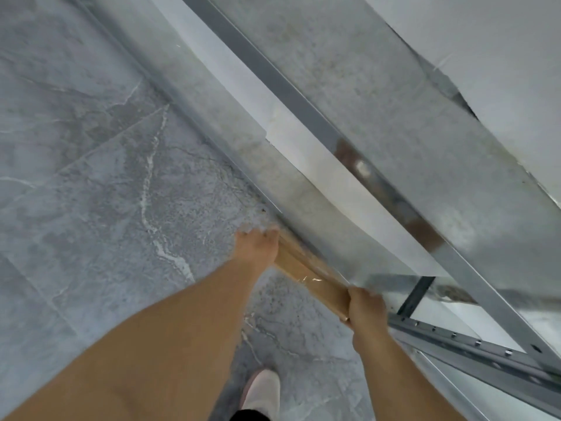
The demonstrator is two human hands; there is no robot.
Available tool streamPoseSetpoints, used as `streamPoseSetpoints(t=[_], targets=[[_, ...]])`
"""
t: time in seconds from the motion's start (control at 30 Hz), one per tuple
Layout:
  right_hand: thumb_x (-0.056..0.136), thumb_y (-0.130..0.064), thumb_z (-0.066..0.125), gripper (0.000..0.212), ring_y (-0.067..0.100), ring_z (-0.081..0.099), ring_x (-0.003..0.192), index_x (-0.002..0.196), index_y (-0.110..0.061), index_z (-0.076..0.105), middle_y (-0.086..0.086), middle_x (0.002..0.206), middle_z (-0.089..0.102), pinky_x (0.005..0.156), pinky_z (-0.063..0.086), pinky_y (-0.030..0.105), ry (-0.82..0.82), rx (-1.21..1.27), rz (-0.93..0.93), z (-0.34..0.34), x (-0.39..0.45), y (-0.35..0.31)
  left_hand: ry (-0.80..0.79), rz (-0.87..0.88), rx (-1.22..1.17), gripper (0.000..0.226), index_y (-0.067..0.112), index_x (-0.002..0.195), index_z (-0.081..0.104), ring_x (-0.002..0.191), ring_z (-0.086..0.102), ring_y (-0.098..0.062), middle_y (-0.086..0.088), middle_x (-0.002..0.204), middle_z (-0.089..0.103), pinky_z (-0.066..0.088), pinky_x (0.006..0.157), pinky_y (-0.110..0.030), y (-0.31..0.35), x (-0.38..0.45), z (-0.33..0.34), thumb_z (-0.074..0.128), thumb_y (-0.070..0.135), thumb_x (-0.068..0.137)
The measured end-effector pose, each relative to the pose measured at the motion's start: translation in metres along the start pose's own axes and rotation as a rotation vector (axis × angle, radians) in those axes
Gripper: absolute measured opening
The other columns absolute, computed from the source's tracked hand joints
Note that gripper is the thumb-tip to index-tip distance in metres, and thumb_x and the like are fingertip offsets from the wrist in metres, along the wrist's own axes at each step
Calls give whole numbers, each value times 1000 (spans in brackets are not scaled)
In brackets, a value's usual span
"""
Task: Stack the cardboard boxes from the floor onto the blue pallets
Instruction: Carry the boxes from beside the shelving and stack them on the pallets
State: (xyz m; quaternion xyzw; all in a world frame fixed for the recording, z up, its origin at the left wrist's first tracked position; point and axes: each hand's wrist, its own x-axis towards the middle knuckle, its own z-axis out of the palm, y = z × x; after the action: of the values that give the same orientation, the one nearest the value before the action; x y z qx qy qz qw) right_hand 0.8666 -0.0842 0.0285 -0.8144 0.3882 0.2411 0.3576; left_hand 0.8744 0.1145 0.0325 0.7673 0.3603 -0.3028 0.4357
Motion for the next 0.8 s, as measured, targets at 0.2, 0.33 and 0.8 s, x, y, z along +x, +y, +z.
streamPoseSetpoints(t=[0.2,0.33,0.8], targets=[[85,-11,55,14,30,58,92,99,-11,55,8,99,60,81,49,42,-75,9,46,-27,-86,32,-2,-150,41,38,-2,115,58,113,52,-33,-21,122,57,39,92,-33,-47,-96,-22,35,24,97],[82,-4,52,23,20,44,60,60,-10,46,6,65,47,55,34,29,-146,-33,61,-64,-156,40,-2,-180,-48,34,-2,112,61,110,56,-36,-21,116,62,44,84,-35,-66,-181,-45,42,21,95],[84,-8,60,33,20,59,95,116,-14,57,3,106,64,84,48,34,-29,348,53,-238,-385,114,-68,220,48,32,13,125,55,95,51,-22,-8,113,59,36,79,-27,-23,-437,-71,40,14,97]])
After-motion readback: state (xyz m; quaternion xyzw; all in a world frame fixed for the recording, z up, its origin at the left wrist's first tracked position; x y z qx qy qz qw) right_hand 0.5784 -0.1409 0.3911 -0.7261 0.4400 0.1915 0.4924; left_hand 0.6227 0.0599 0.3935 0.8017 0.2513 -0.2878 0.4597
